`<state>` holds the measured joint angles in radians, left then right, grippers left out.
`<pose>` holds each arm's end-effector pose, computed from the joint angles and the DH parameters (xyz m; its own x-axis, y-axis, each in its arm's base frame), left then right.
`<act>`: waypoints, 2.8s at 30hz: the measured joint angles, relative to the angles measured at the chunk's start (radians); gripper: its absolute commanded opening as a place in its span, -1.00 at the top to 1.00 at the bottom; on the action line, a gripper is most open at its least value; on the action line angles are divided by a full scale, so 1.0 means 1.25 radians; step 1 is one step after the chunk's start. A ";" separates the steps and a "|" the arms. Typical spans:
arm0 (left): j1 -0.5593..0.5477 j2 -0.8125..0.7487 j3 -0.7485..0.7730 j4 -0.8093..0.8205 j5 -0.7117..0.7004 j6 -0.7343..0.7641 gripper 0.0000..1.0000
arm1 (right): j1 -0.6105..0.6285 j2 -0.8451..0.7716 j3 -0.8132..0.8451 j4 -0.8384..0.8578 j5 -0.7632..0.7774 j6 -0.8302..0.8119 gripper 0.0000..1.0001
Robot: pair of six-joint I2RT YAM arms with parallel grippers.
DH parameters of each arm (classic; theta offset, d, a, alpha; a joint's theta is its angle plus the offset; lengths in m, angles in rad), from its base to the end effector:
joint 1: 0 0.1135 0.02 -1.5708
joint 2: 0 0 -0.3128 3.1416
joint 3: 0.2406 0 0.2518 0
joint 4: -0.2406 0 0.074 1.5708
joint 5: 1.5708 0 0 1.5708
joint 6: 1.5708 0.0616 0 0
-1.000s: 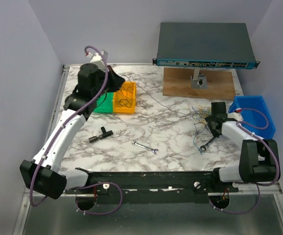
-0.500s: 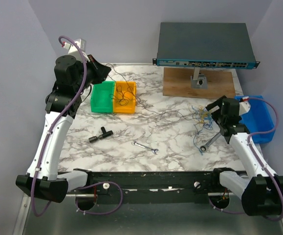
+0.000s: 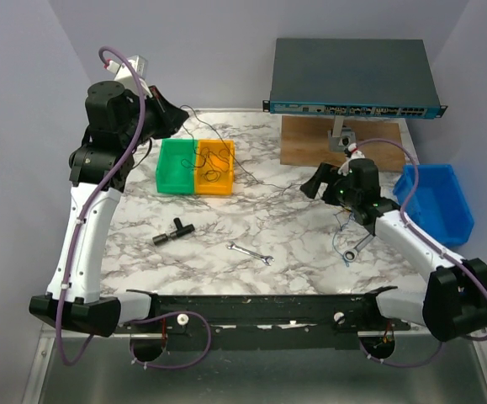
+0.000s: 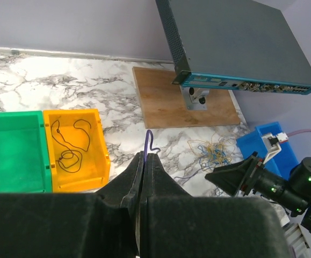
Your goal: Untangle the cables
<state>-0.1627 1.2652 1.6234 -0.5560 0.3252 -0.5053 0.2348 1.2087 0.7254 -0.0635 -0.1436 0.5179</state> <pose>0.2570 -0.0621 0.5277 -0.3936 -0.4002 -0.8276 0.3110 0.7892 -0.5296 0.2595 0.0711 0.2753 -0.6122 0.3573 -0.7053 -0.0530 0.8715 0.4875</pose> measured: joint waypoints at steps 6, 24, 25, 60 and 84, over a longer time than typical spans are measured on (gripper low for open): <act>0.018 0.006 0.040 -0.035 0.002 0.015 1.00 | 0.038 0.085 0.014 0.052 -0.006 0.007 -0.85; 0.089 0.007 0.042 -0.060 0.043 0.023 1.00 | 0.061 0.261 0.113 0.092 0.037 -0.061 0.27; 0.094 0.007 0.042 -0.060 0.046 0.023 1.00 | 0.061 0.273 0.117 0.091 0.043 -0.064 0.48; 0.207 0.151 0.041 -0.066 0.081 0.036 1.00 | 0.061 0.105 0.083 0.080 0.142 -0.014 -0.25; 0.139 0.224 0.191 -0.108 0.070 0.030 1.00 | 0.061 0.063 0.083 0.078 0.141 -0.014 -0.25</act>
<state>0.0105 1.5455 1.8622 -0.6907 0.4133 -0.4675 0.3107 1.2869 0.8291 0.0334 0.0330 0.5007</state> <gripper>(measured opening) 0.012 0.625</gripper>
